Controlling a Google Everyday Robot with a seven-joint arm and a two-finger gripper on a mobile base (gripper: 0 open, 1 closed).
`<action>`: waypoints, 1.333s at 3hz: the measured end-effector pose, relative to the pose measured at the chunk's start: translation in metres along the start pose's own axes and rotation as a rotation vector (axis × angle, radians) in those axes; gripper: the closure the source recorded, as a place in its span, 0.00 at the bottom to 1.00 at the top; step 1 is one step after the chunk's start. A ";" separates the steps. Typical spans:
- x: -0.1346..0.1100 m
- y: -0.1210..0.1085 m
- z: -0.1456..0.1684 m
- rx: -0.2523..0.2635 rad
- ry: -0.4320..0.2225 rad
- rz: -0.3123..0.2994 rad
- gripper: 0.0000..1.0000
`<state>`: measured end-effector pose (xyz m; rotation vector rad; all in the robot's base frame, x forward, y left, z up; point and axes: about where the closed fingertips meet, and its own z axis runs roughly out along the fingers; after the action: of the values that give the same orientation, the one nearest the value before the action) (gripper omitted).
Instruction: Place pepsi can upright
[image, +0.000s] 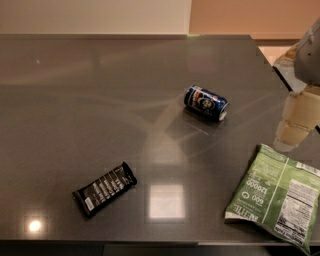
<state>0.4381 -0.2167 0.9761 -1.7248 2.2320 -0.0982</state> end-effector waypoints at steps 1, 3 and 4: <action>0.000 0.000 0.000 0.000 0.000 0.000 0.00; -0.025 -0.045 0.016 -0.035 -0.067 -0.259 0.00; -0.039 -0.076 0.024 -0.033 -0.114 -0.434 0.00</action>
Offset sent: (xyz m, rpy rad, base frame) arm 0.0333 0.0101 -0.0018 -0.0134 0.0227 0.2232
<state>0.5249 -0.1966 0.9802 -2.1472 1.7586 -0.0584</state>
